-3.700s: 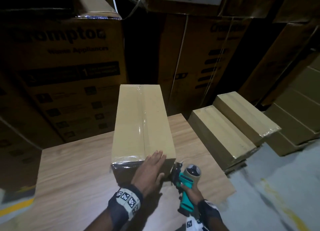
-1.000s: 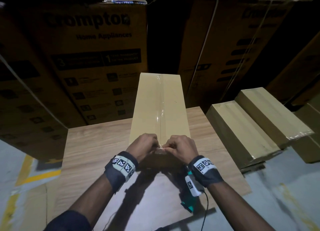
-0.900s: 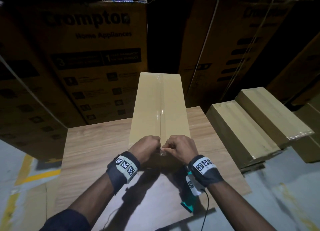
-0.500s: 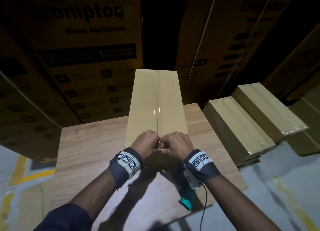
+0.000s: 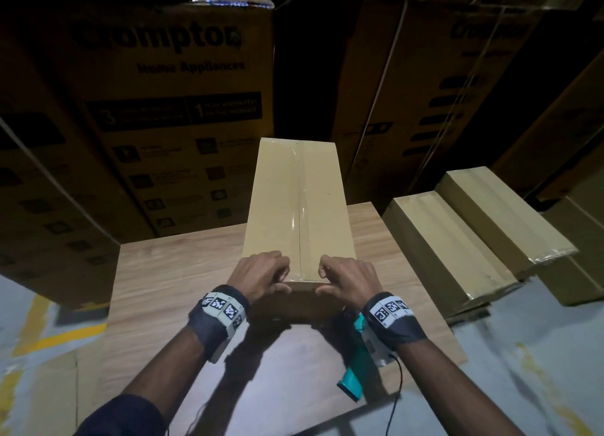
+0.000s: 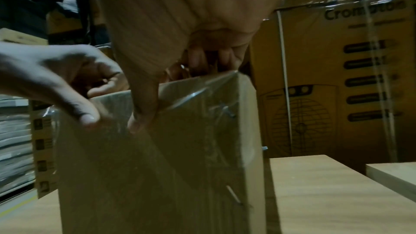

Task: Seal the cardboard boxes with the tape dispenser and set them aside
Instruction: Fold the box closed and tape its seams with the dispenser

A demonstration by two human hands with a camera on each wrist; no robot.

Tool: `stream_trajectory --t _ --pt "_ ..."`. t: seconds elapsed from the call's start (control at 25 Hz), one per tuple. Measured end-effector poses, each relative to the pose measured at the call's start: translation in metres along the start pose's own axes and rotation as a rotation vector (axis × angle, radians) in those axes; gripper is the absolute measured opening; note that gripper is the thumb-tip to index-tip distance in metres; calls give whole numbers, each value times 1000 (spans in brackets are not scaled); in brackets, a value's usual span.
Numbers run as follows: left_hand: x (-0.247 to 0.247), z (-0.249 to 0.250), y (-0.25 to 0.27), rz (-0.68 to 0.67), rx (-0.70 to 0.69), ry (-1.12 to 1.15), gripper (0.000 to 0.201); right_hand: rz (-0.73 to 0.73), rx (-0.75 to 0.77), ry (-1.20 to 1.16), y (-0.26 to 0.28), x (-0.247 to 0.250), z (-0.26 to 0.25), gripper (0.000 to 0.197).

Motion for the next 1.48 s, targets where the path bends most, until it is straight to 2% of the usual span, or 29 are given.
stream_trajectory --t 0.16,0.36,0.56,0.76,0.92,1.0,1.2,1.48 --pt "12 -52 22 -11 48 -23 44 60 -134 -18 17 2 45 54" --pt "14 -64 24 -45 17 72 42 -54 -57 -224 16 6 55 51" --pt "7 -67 18 -58 20 52 43 -180 89 49 9 8 45 46" --pt "2 -65 36 -35 -14 71 42 -190 130 33 25 8 35 40" --pt "-9 -66 82 -20 -120 108 42 -205 223 116 52 0 17 39" --pt "-19 -66 108 -1 -170 167 39 -220 236 115 64 -5 8 40" --pt "-31 -58 153 73 -165 302 28 -209 292 28 92 -15 -10 31" --pt "-38 -56 190 58 -85 459 26 -317 341 -42 97 -11 -26 46"
Point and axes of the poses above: each hand's wrist, its own y-axis away from the middle knuckle, its own x-axis out of the back of the hand, z = x × y, the point moved 3 cm from there along -y, towards the middle knuckle, and after that the axes turned 3 degrees about -y, right-handed, at the moved point
